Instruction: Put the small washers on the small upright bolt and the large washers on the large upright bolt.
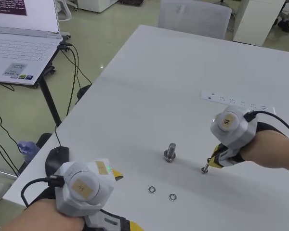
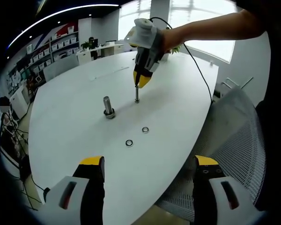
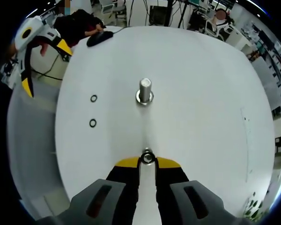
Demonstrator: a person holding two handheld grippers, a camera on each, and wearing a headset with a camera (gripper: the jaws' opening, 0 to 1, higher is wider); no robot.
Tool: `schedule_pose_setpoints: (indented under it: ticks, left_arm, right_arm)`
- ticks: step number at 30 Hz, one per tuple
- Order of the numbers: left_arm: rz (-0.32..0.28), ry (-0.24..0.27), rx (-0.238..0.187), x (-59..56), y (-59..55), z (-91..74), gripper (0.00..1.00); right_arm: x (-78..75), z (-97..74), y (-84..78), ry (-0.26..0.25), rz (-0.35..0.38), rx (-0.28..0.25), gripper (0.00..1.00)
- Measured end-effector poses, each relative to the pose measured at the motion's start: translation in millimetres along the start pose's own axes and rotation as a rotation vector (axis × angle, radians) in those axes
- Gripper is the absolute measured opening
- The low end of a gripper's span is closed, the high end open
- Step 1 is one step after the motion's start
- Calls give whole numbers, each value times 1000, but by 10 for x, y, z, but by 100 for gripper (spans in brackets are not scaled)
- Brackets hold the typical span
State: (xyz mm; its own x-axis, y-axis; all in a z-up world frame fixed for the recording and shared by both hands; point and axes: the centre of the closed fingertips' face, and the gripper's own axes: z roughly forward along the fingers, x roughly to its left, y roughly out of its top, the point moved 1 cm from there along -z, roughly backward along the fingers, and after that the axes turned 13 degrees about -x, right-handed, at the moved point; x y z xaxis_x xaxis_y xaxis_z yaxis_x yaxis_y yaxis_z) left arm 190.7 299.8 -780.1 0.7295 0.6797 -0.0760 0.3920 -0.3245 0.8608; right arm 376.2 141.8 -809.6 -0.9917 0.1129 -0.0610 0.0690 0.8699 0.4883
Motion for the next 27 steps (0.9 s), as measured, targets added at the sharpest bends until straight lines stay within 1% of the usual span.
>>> schedule_pose_setpoints:
  ticks: [6, 14, 21, 23, 24, 27]
  left_arm:
    - [-6, 4, 3, -3, -25, -12, 76]
    - [-19, 11, 11, -27, -72, -35, 75]
    - [-31, 18, 14, -19, -94, -57, 75]
    - [-34, 20, 15, -15, -97, -60, 75]
    - [-35, 20, 15, -15, -98, -61, 75]
    - [-41, 19, 18, -11, -124, -63, 74]
  right_arm:
    - [-20, 44, -32, 5, 12, 0, 12]
    - [4, 150, -89, 14, -3, 15, 12]
    - [48, 276, -176, 33, -19, 44, 12]
    - [48, 295, -188, 33, -19, 46, 12]
    - [41, 340, -220, 35, -17, 48, 12]
    - [29, 396, -263, 37, -14, 54, 13]
